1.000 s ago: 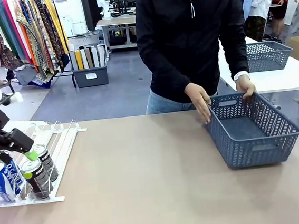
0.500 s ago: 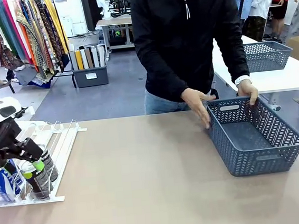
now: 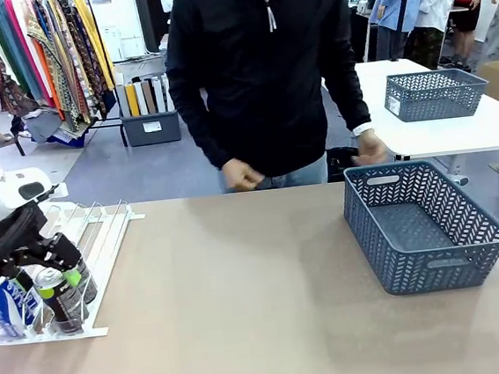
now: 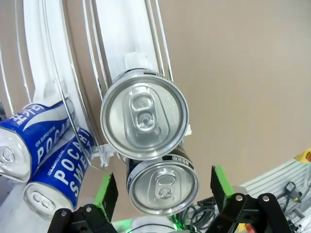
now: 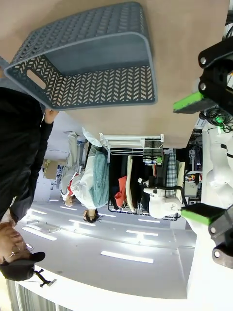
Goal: Retrieve and store the cans from the dispenser.
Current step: Pick up one can from the Automatic Can Dispenser and place it in the middle of the table.
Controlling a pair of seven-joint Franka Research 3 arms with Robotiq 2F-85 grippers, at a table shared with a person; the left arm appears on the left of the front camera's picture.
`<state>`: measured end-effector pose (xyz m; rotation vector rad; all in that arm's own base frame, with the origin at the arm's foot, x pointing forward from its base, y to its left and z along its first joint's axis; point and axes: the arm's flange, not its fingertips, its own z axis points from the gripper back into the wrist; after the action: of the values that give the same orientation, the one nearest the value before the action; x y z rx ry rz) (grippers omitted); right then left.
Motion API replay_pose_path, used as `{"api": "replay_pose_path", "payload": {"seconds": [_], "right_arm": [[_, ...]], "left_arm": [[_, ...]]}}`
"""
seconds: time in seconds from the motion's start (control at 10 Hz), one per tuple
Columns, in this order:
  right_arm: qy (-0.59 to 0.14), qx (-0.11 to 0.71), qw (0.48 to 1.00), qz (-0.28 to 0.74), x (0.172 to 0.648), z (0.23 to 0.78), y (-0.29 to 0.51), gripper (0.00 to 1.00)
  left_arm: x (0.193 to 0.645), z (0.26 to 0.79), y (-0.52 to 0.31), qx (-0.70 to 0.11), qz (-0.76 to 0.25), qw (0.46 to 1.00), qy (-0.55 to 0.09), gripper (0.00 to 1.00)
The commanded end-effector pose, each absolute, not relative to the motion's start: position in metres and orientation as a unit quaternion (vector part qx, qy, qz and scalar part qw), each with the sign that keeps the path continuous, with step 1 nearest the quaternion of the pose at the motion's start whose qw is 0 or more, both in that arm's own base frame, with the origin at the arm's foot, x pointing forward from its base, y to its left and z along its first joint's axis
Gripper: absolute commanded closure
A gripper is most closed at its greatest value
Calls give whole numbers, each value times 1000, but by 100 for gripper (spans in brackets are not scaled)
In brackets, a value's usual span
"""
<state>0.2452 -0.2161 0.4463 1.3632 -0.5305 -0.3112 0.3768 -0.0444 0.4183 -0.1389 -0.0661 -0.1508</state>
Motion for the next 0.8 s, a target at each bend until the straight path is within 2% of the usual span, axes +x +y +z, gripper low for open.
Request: {"api": "replay_pose_path", "payload": {"seconds": [0.0,0.6,0.7], "right_arm": [[-250,620,732,-131,245,447,-218,0],[-250,620,732,-131,245,447,-218,0],[-250,620,732,-131,245,447,-218,0]], "left_arm": [[380,416,-51,-43,-57,997,-40,0],[381,413,-54,-32,-50,998,-35,0],[382,412,-54,-30,-46,998,-36,58]]}}
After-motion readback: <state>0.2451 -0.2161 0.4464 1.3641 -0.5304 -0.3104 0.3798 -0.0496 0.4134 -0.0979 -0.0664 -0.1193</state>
